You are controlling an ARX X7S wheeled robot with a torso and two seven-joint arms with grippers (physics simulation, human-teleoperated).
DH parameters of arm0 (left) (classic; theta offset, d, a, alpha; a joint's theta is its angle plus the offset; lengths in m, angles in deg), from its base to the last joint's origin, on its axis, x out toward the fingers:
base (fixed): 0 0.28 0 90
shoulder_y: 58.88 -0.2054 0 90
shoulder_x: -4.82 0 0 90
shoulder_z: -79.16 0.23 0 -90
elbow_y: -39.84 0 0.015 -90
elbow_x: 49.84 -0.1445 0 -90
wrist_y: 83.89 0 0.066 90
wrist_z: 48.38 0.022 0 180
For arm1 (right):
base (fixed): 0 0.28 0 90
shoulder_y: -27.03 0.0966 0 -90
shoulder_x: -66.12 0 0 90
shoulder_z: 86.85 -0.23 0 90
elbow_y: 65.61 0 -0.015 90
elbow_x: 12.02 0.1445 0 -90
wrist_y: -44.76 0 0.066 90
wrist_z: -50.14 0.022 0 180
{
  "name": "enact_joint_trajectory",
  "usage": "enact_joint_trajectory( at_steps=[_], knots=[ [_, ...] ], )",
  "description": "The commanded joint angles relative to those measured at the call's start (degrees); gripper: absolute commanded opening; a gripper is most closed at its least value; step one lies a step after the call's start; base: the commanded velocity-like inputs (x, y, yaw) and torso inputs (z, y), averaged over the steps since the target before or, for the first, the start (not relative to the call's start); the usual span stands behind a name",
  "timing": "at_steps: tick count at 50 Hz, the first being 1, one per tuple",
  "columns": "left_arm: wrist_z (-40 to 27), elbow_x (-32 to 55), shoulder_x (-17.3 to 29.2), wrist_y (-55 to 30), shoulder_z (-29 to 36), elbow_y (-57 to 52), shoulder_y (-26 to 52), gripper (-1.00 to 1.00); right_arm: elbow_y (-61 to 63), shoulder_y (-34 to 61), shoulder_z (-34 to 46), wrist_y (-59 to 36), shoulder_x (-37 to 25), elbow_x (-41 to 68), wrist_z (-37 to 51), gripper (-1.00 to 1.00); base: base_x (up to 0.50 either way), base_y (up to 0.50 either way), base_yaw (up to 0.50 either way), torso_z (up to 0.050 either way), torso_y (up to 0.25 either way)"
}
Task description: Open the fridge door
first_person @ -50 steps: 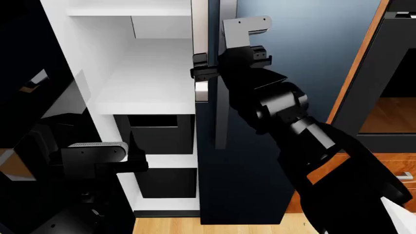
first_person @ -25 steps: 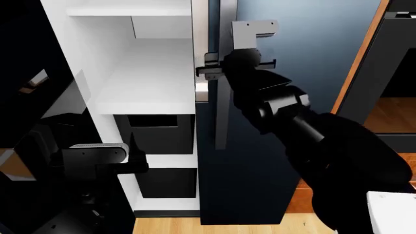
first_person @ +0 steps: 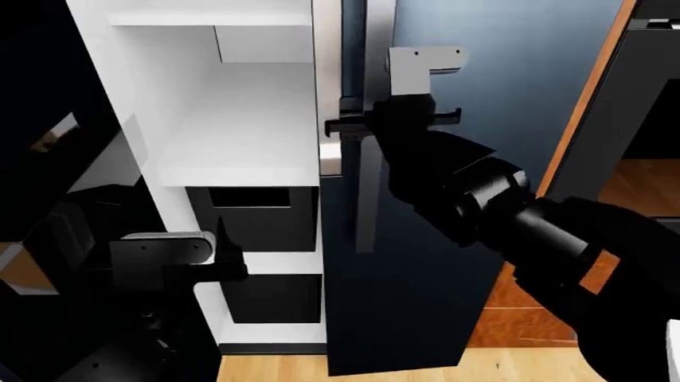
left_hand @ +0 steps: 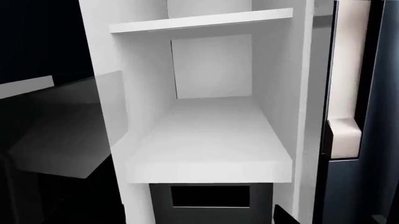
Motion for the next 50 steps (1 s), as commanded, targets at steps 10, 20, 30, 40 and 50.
enact_joint_trajectory(
  at_steps=[10, 20, 30, 40, 50],
  knots=[
    [0.4, 0.0, 0.4, 0.7, -0.2, -0.4, -0.9, 1.00, 30.6, -1.0, -1.3, 2.2, -16.9, -6.7, 14.1, -1.00, 0.00, 0.00, 0.00, 0.000, 0.002],
    [0.4, 0.2, 1.0, 0.9, -0.4, -0.9, -1.4, 1.00, 40.6, -2.5, -0.6, 3.3, -23.4, -9.2, 17.9, -1.00, 0.00, 0.00, 0.00, 0.000, 0.002],
    [0.8, 0.0, 0.3, 0.7, -0.1, -0.6, -0.9, 1.00, 48.7, -4.2, 0.4, 4.1, -28.5, -11.7, 21.1, -1.00, 0.00, 0.00, 0.00, 0.000, 0.002],
    [0.7, 0.0, 0.2, 0.7, -0.1, -0.7, -0.8, 1.00, 53.0, -6.5, 0.2, 6.4, -32.8, -12.9, 23.3, -1.00, 0.00, 0.00, 0.00, 0.000, 0.002],
    [0.7, -0.1, 0.0, 0.2, 0.0, -0.8, -0.3, 1.00, 58.7, -7.8, 0.3, 7.3, -38.7, -14.6, 26.7, -1.00, 0.00, 0.00, 0.00, 0.000, 0.001]
  ],
)
